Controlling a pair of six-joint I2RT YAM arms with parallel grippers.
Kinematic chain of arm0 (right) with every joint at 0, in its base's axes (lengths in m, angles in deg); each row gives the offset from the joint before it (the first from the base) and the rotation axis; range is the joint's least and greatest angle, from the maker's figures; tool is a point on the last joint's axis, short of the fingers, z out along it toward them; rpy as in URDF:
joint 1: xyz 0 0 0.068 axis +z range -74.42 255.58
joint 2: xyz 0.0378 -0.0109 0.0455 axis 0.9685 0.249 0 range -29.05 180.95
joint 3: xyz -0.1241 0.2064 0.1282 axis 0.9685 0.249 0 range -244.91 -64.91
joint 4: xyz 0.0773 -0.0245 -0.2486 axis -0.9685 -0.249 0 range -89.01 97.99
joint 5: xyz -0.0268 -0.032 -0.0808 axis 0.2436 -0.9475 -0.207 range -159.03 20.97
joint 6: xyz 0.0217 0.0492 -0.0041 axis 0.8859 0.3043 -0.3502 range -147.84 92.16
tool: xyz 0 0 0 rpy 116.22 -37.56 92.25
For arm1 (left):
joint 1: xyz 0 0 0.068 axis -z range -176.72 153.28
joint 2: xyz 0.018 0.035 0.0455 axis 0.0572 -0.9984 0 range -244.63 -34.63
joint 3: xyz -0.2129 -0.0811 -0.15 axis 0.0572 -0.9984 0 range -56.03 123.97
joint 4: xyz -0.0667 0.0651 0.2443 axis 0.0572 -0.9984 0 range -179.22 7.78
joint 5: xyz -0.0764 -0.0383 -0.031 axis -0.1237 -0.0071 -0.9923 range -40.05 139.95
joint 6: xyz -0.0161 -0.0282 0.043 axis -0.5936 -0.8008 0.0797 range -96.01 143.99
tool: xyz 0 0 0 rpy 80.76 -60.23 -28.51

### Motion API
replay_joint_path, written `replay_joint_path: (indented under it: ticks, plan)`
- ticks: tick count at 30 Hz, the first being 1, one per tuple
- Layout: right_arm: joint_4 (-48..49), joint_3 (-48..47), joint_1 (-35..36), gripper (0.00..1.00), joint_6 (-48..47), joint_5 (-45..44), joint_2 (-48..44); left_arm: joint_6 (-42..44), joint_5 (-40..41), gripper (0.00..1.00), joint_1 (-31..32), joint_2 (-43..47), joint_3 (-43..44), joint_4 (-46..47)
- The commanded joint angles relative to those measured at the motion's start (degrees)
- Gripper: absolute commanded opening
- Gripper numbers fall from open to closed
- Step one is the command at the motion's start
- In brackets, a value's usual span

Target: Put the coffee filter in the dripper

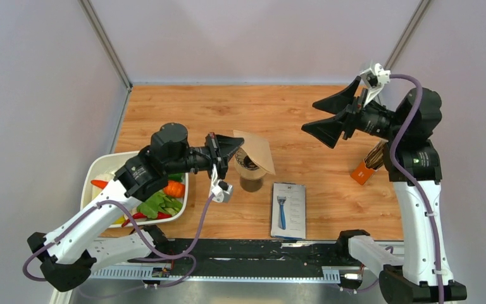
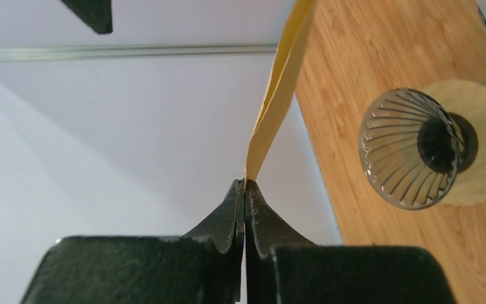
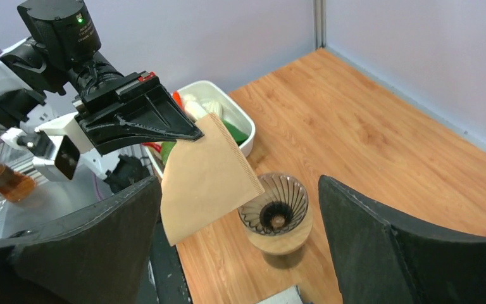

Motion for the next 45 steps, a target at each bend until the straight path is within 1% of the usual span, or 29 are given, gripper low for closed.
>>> replay_joint_path:
  ticks: [1,2,3,6,7,9,14,17,19,22,26,29,35,39,40,41,43,44,45]
  plan:
    - [-9.93,0.52,2.82,0.99,-8.78,1.73,1.28,22.76,-0.11,0.0,1.18,4.36,-7.68,5.25]
    - [-9.96,1.16,3.66,1.0,-9.94,2.27,1.38,24.71,-1.18,0.0,1.23,5.77,-8.9,7.36]
    - [-10.16,1.65,5.61,1.0,-11.89,3.02,1.54,29.21,-3.54,0.0,1.25,6.4,-10.9,8.38]
    - [-12.99,1.55,9.89,1.0,-16.96,4.92,3.19,37.15,-8.92,0.0,1.64,8.92,-13.59,9.07]
    - [-14.42,1.01,11.68,1.0,-18.35,4.87,3.94,40.56,-10.94,0.0,1.85,9.25,-14.04,8.78]
    - [-17.64,-0.32,16.15,1.0,-21.98,3.23,5.24,44.71,-13.19,0.0,2.65,9.84,-14.45,8.55]
    - [-19.9,-0.27,24.07,1.0,-25.12,0.91,5.3,50.65,-16.26,0.0,4.91,10.43,-13.83,7.73]
    - [-22.57,-0.05,28.8,1.0,-28.65,-1.92,5.21,53.75,-17.77,0.0,5.82,10.6,-13.64,6.56]
    - [-23.77,0.19,31.3,0.98,-30.14,-3.79,5.34,55.01,-18.63,0.0,5.9,10.67,-14.27,6.45]
    - [-24.9,0.74,32.83,0.95,-31.04,-4.42,6.0,57.32,-19.85,0.0,5.96,11.0,-16.26,7.63]
    - [-25.24,1.5,33.51,0.81,-30.66,-3.56,6.84,58.9,-21.7,0.0,5.97,11.05,-17.21,8.22]
    - [-24.74,2.34,33.56,0.75,-29.34,-2.08,6.85,58.97,-21.98,0.0,6.07,11.07,-17.41,8.42]
    - [-23.14,7.3,33.56,0.71,-25.33,0.21,6.05,59.78,-22.33,0.0,6.03,11.13,-17.96,10.24]
    - [-21.96,8.08,33.56,0.66,-23.42,1.81,6.09,60.4,-22.2,0.0,6.07,11.1,-17.87,9.95]
    - [-21.44,7.97,33.6,0.6,-22.69,2.27,6.11,60.43,-21.89,0.0,6.04,11.0,-17.93,9.97]
    - [-20.85,7.88,33.56,0.53,-21.97,2.94,6.03,60.38,-21.65,0.0,6.07,10.99,-17.89,9.97]
    - [-20.04,7.77,33.56,0.32,-20.93,4.1,5.87,59.83,-20.7,0.03,6.03,11.02,-18.05,10.02]
    - [-19.78,7.78,33.53,0.2,-20.5,4.15,5.66,59.55,-19.84,0.1,6.04,11.09,-18.26,10.18]
    - [-19.73,7.82,33.54,0.08,-20.28,3.88,5.4,58.27,-19.35,0.13,6.07,11.52,-18.46,10.47]
